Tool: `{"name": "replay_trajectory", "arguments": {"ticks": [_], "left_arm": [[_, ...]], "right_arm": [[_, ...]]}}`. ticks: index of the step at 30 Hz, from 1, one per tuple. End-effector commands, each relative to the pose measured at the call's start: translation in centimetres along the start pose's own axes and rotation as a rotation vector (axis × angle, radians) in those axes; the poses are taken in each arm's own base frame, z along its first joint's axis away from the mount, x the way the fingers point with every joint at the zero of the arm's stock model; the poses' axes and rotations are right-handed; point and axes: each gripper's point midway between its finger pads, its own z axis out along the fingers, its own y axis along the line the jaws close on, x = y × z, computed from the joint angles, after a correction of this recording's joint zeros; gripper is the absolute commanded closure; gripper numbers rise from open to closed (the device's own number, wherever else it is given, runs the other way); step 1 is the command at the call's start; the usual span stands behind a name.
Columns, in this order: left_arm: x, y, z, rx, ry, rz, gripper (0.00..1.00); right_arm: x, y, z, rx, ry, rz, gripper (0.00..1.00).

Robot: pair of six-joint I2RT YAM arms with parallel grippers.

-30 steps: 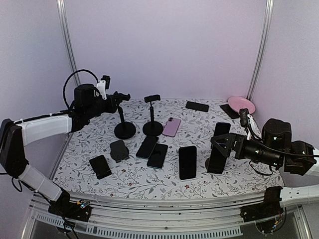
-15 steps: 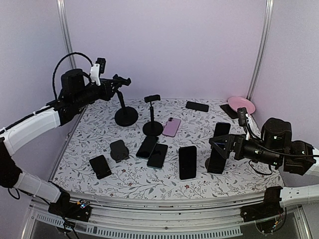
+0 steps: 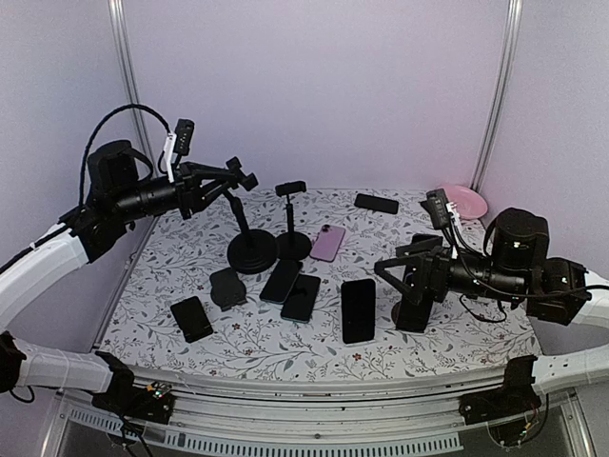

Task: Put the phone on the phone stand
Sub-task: Pass from the left arm to the right

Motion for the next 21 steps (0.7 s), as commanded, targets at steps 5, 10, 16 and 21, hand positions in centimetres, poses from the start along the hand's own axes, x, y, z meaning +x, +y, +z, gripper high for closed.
{"name": "replay_trajectory", "arguments": {"ticks": [5,10,16,21], "left_arm": [[0.4,-8.8,-3.1,0.463,-0.046,0.078,1.0],[0.4,-12.3,-5.2,0.655,-0.066,0.118,1.0],[1.0,-15.0,-5.6,0.794,-0.042,0.116,1.0],[1.5,-16.1,-5.4,0.862,-0.021,0.104,1.0]], "right_arm": [[-5.5,9.0,2.4,-0.374,-0.11,-0.263,0.01],[-6.3,11.7,3.3,-0.503,-0.119,-0.358,0.07],[-6.4,13.7,4.9,-0.607,-0.096,-0.428,0.17],[-6.2,13.5,7.7,-0.613,-0.056,-0.44,0.27]]}}
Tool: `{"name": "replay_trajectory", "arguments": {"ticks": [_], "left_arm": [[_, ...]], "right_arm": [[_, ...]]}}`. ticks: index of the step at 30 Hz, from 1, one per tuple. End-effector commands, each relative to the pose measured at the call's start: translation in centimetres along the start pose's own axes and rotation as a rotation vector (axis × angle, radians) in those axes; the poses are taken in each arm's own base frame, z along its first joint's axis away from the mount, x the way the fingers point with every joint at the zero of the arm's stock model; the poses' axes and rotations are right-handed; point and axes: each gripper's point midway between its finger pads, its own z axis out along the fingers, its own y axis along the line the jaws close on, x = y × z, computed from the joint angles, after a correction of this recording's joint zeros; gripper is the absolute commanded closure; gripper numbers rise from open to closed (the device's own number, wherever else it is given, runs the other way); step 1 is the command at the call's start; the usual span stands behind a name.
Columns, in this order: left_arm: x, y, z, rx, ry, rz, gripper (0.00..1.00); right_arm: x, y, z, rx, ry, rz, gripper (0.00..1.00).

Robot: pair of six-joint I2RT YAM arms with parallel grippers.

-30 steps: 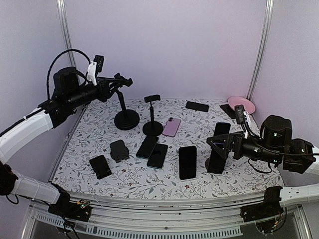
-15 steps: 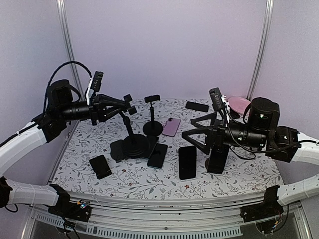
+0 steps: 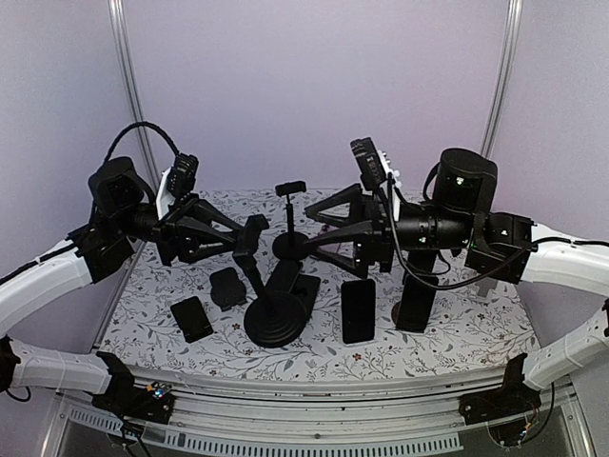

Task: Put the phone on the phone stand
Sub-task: Pass from the left arm to the right

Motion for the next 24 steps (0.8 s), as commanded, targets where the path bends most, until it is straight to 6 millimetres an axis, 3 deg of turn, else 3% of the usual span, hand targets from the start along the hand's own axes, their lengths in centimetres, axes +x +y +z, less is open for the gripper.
{"name": "replay_trajectory", "arguments": {"ticks": [1,6,13,24], "left_arm": [[-1.6,-1.7,0.6,0.097,-0.023,0.082,1.0],[-1.1,-1.3,1.4,0.119,-0.008,0.064,1.0],[-0.5,-0.5,2.0,0.13,0.004,0.04,1.0],[0.0,0.2,2.7,0.143,0.015,0.024,1.0]], "right_arm": [[0.2,-0.6,1.5,-0.064,0.015,-0.034,0.3],[-0.2,-2.4,2.6,-0.057,0.019,-0.029,0.42],[1.2,-3.4,4.0,-0.058,0.069,-0.01,0.64],[3.2,-4.4,4.5,-0.025,0.124,0.013,0.77]]}}
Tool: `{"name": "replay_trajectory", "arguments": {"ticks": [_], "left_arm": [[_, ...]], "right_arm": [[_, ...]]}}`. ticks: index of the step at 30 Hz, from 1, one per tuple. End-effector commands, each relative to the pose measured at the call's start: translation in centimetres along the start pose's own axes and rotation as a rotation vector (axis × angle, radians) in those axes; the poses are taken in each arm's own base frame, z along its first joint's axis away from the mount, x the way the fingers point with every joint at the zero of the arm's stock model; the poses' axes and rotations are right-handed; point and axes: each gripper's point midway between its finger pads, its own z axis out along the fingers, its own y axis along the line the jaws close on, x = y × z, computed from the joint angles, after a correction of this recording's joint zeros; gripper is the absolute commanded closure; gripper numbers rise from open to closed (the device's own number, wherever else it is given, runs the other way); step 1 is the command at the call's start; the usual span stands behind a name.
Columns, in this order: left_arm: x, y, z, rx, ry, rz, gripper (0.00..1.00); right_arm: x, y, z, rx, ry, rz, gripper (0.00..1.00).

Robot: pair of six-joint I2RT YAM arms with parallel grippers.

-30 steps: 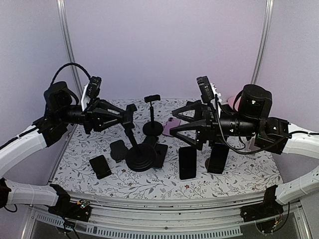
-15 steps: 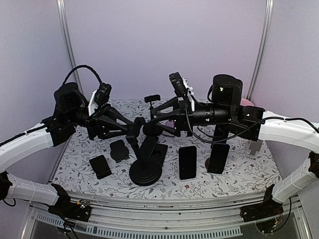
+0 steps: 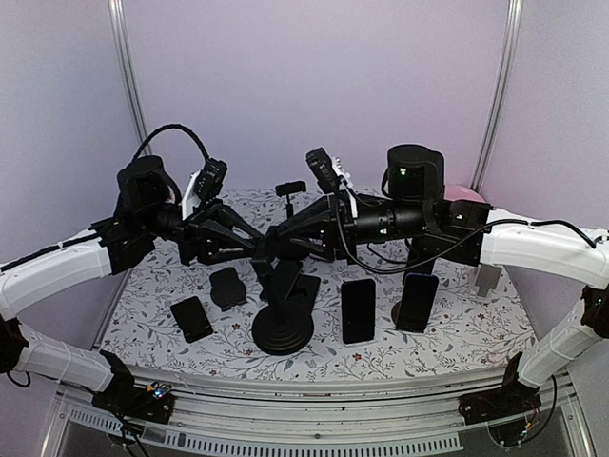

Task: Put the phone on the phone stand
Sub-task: Pass from the left arm to the right

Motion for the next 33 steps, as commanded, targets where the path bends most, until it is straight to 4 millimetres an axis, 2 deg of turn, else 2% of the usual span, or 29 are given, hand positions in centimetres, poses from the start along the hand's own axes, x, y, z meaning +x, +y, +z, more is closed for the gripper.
{"name": "replay_trajectory", "arguments": {"ticks": [1,3,4,8,14,15,18,20,22,25,30,33], "left_arm": [[-2.0,-0.7,0.5,0.031,-0.024,0.101,1.0],[-1.9,-0.6,0.6,0.033,-0.021,0.099,1.0],[-1.8,-0.6,0.6,0.031,-0.019,0.097,1.0],[-1.6,-0.3,0.7,0.027,-0.017,0.093,1.0],[-1.6,-0.1,0.8,0.024,-0.012,0.085,1.0],[-1.5,0.1,0.9,0.017,-0.01,0.079,0.97],[-1.1,0.9,0.8,-0.028,-0.006,0.06,0.85],[-0.7,1.6,0.7,-0.074,-0.008,0.046,0.71],[-0.2,2.4,0.5,-0.138,-0.012,0.036,0.51],[0.4,3.8,-0.2,-0.257,-0.019,0.023,0.31],[1.8,6.7,-1.6,-0.455,-0.024,-0.029,0.19],[2.8,8.2,-2.7,-0.573,-0.025,-0.066,0.16]], "right_arm": [[-0.2,-0.3,0.3,0.006,0.005,-0.003,0.78],[-0.2,-0.4,0.3,0.01,0.005,0.002,0.8],[-0.2,-0.4,0.3,0.011,0.004,0.003,0.85],[0.1,-0.4,0.3,0.011,0.01,0.014,0.96],[0.8,-0.7,0.2,0.031,0.021,0.024,0.97],[0.8,-0.8,0.2,0.038,0.022,0.027,0.98],[0.7,-1.6,0.0,0.088,0.018,0.049,0.98],[0.8,-2.0,-0.2,0.122,0.015,0.066,0.98],[1.0,-2.6,-0.4,0.169,0.007,0.076,0.98],[1.6,-3.8,-0.5,0.237,0.003,0.09,0.99],[2.8,-5.3,-0.6,0.314,-0.019,0.119,0.99],[2.8,-6.0,-0.9,0.358,-0.046,0.135,0.99]]}}
